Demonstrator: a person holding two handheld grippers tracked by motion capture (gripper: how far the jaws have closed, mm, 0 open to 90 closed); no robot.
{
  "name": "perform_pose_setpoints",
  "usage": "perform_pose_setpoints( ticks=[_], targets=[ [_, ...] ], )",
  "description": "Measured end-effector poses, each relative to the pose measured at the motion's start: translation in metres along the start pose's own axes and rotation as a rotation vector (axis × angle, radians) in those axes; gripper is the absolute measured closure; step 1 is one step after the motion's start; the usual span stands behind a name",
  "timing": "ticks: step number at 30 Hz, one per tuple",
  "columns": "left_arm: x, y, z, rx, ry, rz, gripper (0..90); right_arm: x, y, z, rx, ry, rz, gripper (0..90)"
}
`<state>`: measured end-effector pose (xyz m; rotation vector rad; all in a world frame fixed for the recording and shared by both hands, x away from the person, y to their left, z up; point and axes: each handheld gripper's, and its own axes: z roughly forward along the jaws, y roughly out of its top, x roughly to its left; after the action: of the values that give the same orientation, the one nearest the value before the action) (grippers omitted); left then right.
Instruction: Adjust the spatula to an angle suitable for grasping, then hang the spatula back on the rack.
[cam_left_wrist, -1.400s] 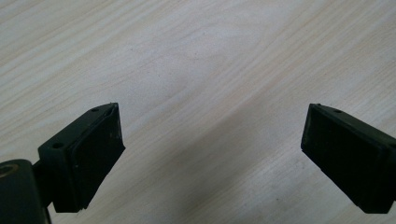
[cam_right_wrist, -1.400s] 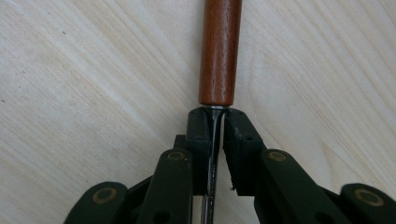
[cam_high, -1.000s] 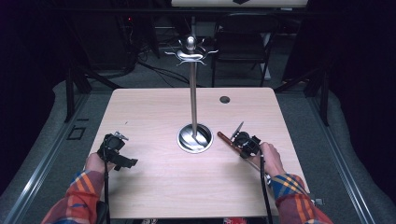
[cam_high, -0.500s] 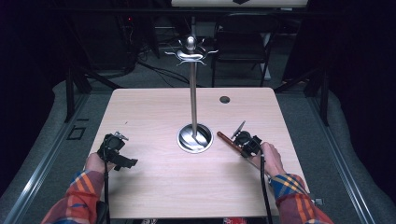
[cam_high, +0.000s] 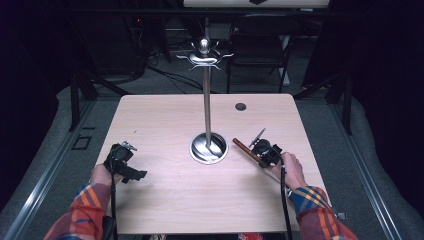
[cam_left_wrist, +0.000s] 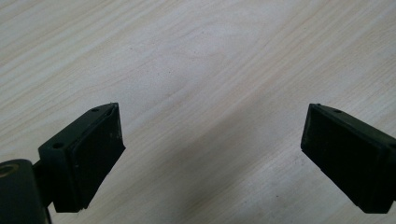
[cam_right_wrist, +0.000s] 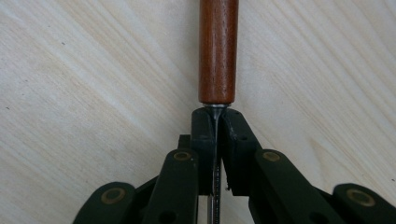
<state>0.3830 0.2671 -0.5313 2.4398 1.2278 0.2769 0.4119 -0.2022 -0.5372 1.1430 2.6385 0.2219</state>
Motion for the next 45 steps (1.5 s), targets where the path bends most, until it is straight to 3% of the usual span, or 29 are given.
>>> perform_pose_setpoints(
  ticks=[12, 17, 20, 27, 28, 35, 36, 38, 39, 40, 45],
  targets=[
    [-0.001, 0.001, 0.000, 0.002, 0.001, 0.005, 5.6, -0.001, -0.003, -0.014, -0.053, 0.030, 0.023, 84.3],
    [-0.002, 0.002, 0.000, 0.002, 0.000, 0.008, 5.6, -0.001, -0.004, -0.021, -0.050, 0.030, -0.001, 84.3],
    [-0.001, 0.001, -0.001, 0.000, 0.000, 0.007, 5.6, 0.000, -0.004, -0.023, -0.080, 0.042, 0.012, 84.3],
    [-0.002, 0.002, 0.000, 0.001, 0.000, 0.010, 5.6, 0.000, -0.005, -0.027, -0.080, 0.039, 0.001, 84.4],
    [-0.002, 0.002, 0.000, 0.001, 0.001, 0.009, 5.6, 0.001, -0.006, -0.026, -0.103, 0.044, 0.022, 84.3],
    [-0.002, 0.002, 0.000, 0.000, 0.000, 0.009, 5.6, -0.001, -0.007, -0.032, -0.095, 0.042, 0.005, 84.3],
    [-0.002, 0.002, 0.000, 0.000, -0.001, 0.008, 5.6, 0.001, -0.008, -0.032, -0.126, 0.047, 0.023, 84.3],
    [-0.001, 0.001, 0.000, 0.002, -0.001, 0.007, 5.6, 0.000, -0.008, -0.035, -0.121, 0.047, 0.010, 84.3],
    [-0.001, 0.001, 0.000, 0.002, -0.002, 0.007, 5.6, 0.000, -0.010, -0.037, -0.178, 0.068, 0.038, 84.3],
    [-0.001, 0.001, 0.000, 0.002, -0.002, 0.007, 5.6, -0.002, -0.009, -0.040, -0.160, 0.067, 0.019, 84.3],
    [-0.002, 0.002, 0.001, 0.002, 0.002, 0.010, 5.6, -0.001, -0.011, -0.044, -0.188, 0.071, 0.021, 84.3]
  ],
)
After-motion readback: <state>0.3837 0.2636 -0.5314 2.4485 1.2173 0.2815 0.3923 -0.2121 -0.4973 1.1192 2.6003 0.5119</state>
